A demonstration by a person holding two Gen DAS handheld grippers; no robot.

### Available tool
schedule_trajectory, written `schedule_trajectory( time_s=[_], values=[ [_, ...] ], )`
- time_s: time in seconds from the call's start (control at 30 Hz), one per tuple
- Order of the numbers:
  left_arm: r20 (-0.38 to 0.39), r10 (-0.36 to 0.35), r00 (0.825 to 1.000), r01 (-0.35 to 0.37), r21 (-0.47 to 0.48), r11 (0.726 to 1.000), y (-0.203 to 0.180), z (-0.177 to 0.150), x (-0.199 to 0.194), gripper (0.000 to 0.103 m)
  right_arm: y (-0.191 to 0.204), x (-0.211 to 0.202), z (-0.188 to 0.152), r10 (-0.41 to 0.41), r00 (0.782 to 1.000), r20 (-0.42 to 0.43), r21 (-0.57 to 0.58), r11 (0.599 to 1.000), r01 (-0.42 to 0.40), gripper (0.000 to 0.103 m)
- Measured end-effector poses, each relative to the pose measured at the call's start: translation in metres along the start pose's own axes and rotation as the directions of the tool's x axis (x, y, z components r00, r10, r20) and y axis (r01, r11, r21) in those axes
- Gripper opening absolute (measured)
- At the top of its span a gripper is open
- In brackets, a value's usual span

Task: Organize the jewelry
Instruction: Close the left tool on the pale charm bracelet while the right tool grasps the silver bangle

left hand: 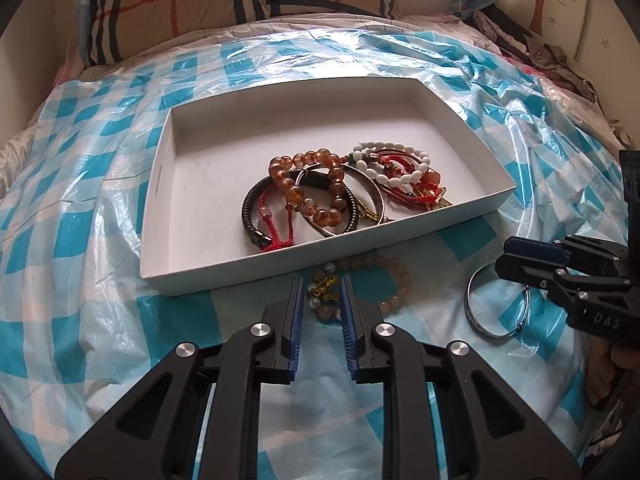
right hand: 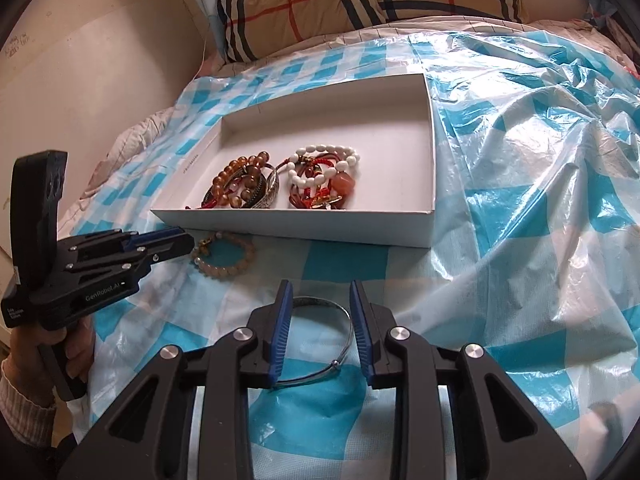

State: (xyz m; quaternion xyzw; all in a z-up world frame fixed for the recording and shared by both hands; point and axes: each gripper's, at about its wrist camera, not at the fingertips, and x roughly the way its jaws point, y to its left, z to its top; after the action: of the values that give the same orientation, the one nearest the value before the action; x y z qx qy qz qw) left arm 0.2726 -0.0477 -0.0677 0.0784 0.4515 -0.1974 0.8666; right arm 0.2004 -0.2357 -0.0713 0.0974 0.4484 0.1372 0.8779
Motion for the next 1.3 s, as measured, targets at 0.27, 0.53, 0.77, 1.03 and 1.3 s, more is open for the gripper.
schedule_trajectory(
  time_s=[0.27, 0.53, 0.77, 1.03, 1.3],
  values=[
    [-0.090, 0.021, 0.996, -0.016, 0.055, 0.998, -0.009, -0.005, 0.017, 0.030, 0.009, 0.010, -0.008, 0.039, 0.997, -0.070, -0.028, 0.999, -0.041, 0.034],
    [-0.178, -0.048, 0.983, 0.069, 0.110, 0.992, 0.000, -0.038, -0.017, 0.025, 0.018, -0.001, -0.014, 0.104, 0.992, -0.078, -0.052, 0.993, -0.108, 0.036],
    [-0.126, 0.019, 0.992, -0.004, 0.119, 0.993, 0.000, -0.032, -0.016, 0.025, 0.024, 0.011, -0.009, 0.028, 0.994, -0.103, -0.101, 0.994, -0.039, 0.036],
    [-0.110, 0.009, 0.994, 0.004, 0.117, 0.993, -0.010, -0.043, -0.017, 0.012, 0.039, 0.006, -0.018, -0.013, 0.996, -0.088, -0.157, 0.988, -0.001, 0.008],
    [-0.069, -0.101, 0.992, 0.101, -0.015, 0.995, 0.001, -0.058, -0.055, 0.007, 0.036, -0.024, -0.024, 0.062, 0.997, -0.040, -0.057, 0.996, -0.064, 0.006]
  ],
)
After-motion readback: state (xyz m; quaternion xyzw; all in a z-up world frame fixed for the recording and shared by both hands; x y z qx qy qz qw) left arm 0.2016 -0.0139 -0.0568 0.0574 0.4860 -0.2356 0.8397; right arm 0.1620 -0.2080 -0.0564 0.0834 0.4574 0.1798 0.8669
